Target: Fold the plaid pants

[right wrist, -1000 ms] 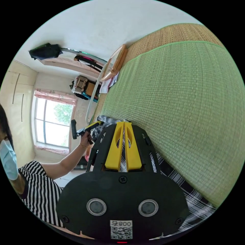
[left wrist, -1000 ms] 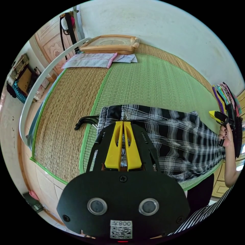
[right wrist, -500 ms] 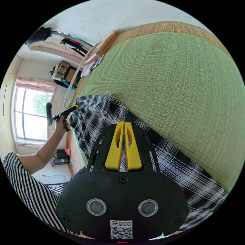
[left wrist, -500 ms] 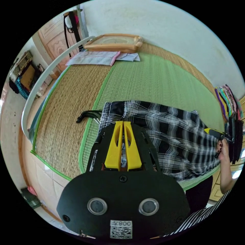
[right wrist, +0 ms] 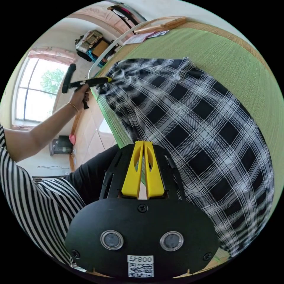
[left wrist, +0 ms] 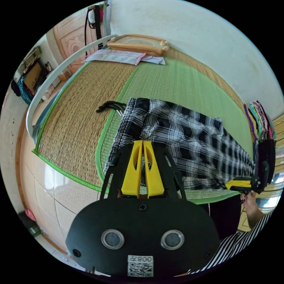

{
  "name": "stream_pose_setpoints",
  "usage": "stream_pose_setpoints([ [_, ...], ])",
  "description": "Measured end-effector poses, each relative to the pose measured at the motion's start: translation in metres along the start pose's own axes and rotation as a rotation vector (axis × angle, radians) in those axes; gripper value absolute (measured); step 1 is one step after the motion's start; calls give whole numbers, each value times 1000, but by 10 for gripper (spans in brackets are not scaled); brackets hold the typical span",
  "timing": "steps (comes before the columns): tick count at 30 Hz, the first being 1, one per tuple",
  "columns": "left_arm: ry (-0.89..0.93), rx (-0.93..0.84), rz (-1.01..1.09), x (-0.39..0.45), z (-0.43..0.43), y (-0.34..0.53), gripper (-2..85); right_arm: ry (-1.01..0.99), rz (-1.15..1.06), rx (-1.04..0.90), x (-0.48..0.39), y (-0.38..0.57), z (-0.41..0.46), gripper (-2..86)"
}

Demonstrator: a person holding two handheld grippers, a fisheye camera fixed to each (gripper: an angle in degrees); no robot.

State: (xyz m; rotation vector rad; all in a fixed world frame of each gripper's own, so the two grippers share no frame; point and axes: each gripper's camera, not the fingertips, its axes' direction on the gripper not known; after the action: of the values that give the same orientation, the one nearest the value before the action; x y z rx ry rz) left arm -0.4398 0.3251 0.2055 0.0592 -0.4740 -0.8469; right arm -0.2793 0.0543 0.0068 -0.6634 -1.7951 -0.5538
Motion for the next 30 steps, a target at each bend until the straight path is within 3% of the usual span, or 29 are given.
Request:
stream_pose_setpoints([
  [4,165,35,131,29,-12,11,1,-11,33,25,-1,6,-1,0],
  [7,310,-40,283,66,-1,26,1,4,39,35,-7,8,0,0],
  [11,311,-151,436,108,23,34,2,23,56,24,-8,11,9,0],
  [24,287,-198,404,138,33,32,0,19,109,30,12,41,33,0],
  [30,337,-123,430,178,25,26,0,18,88,45,14,61,51,1],
])
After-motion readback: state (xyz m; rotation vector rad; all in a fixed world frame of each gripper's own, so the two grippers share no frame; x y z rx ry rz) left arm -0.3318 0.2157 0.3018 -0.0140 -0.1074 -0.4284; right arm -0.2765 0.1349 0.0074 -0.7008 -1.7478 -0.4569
